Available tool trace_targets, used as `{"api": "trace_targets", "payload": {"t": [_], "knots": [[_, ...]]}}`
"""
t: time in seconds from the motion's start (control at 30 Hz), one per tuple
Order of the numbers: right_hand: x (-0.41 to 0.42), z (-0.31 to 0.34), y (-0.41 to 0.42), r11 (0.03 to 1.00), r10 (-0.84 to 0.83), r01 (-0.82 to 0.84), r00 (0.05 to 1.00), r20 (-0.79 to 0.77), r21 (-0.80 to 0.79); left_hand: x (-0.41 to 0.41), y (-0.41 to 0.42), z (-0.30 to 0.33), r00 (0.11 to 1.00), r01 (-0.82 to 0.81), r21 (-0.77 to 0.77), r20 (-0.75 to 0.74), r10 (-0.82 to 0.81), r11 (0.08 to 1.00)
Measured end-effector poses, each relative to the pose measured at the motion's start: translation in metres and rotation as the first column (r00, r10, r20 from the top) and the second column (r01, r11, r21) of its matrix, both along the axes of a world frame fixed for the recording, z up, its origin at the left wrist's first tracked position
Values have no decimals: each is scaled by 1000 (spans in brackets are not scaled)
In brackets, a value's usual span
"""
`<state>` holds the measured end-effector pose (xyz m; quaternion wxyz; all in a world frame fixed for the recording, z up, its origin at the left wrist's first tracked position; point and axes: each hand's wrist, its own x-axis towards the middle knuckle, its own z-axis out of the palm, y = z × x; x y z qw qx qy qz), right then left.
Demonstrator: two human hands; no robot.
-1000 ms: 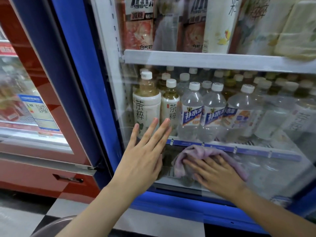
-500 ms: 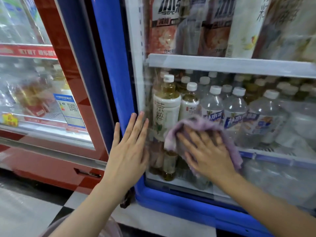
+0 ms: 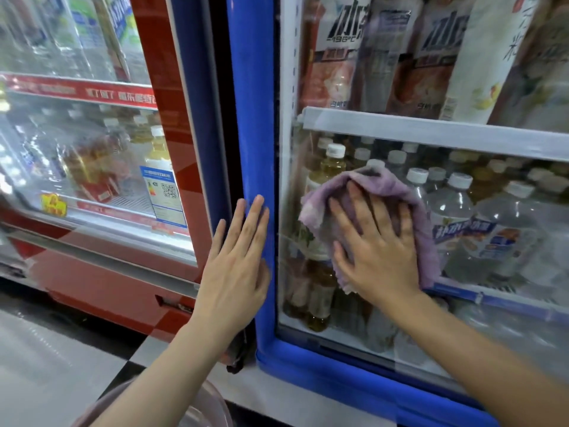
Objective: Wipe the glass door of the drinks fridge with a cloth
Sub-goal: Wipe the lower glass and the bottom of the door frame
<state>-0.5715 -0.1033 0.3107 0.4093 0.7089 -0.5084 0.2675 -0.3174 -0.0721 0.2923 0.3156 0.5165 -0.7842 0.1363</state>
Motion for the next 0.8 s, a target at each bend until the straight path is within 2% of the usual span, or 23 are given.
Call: {"api": "trace_targets", "payload": {"t": [0.2,0.27,0.4,0.63,0.8], "knots": [[8,-85,20,948,86,-11,971,-224,317,11,-6,0,995,-74,-3,-62,74,997],[8,-96,23,936,88,-7,973,-214,351,15,-9,-3,993,-92,-4,-69,92,996],[10,-72,18,965,99,-61,985,-140,256,21,-11,-7,992,-100,-5,-75,99,995],[67,30,-20,998,45,-42,997,69,-42,25,-15,-9,992,-100,-16,-80,99,995],[91,23,-30,995,-13,25,993,121,-93,23,-15,-9,991,-104,-19,-90,102,994]]}}
